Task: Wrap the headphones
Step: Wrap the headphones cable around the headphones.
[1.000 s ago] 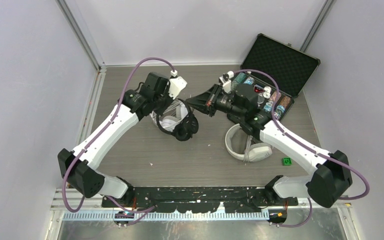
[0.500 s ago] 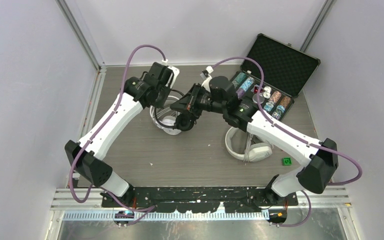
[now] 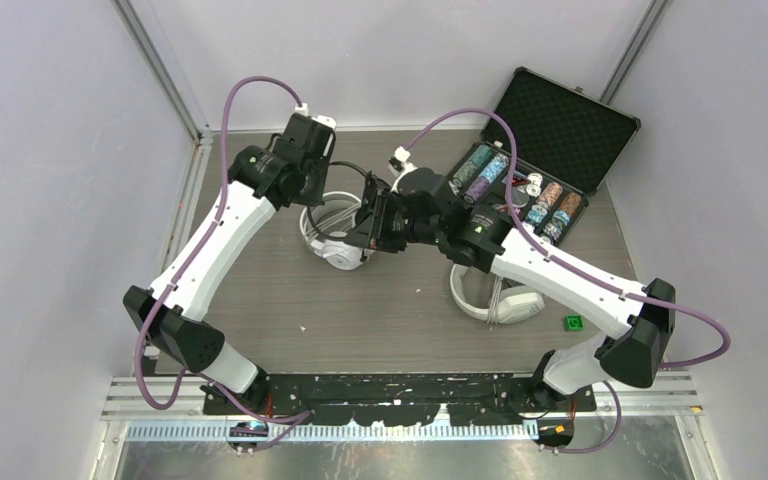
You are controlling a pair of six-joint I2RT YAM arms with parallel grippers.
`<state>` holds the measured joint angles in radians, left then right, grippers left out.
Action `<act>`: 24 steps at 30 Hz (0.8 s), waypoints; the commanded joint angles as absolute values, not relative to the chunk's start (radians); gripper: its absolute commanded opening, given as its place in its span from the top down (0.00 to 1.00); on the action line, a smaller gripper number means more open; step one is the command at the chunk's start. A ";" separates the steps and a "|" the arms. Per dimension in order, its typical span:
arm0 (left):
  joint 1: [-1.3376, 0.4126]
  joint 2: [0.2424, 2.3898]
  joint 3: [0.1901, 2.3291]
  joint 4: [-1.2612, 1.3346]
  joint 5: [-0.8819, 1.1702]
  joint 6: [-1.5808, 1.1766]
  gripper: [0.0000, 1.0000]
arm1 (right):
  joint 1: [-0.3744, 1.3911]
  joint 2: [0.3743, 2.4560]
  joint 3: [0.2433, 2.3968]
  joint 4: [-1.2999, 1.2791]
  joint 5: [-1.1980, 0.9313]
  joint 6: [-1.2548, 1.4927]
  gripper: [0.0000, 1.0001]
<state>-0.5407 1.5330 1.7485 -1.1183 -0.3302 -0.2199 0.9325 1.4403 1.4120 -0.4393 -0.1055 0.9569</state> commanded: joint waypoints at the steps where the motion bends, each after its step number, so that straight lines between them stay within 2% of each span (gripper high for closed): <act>1: -0.529 1.491 1.799 -1.084 -0.337 -0.319 1.00 | 0.969 1.388 1.448 -0.475 -0.008 0.889 0.79; 10: -0.518 1.464 1.802 -1.065 -0.315 -0.384 1.00 | 0.991 1.353 1.442 -0.524 0.105 0.837 0.72; 16: -0.513 1.455 1.826 -1.074 -0.296 -0.414 1.00 | 0.989 1.308 1.434 -0.593 0.197 0.782 0.60; 24: -0.506 1.450 1.855 -1.055 -0.251 -0.462 1.00 | 0.988 1.247 1.433 -0.607 0.235 0.703 0.58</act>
